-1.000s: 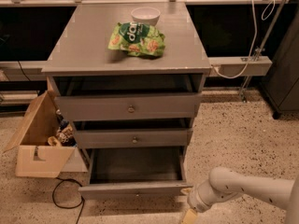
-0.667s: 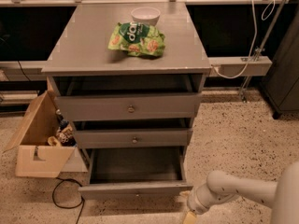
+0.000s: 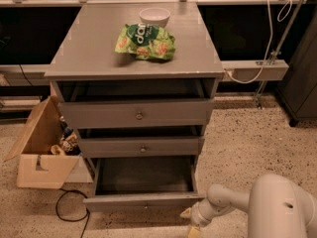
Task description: Close bottom drawer
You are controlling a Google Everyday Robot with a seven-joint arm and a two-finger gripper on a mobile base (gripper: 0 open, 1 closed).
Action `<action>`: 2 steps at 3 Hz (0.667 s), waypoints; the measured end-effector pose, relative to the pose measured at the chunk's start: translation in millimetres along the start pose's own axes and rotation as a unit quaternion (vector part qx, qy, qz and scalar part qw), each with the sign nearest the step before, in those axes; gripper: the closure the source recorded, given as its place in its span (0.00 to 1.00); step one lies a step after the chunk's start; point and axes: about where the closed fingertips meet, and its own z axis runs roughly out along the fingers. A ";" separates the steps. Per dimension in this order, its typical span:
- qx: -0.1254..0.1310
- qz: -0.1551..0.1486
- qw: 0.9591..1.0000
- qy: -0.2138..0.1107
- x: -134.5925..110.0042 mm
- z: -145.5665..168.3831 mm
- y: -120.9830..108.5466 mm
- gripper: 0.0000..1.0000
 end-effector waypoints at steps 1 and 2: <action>0.041 -0.048 0.998 -0.023 -11.2 4.9 -24.0 0.46; 0.111 -0.077 0.989 -0.057 -33.4 -4.9 -48.0 0.70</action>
Offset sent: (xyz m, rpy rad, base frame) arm 0.0963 0.0296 0.0340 0.1460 -0.4892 -0.1022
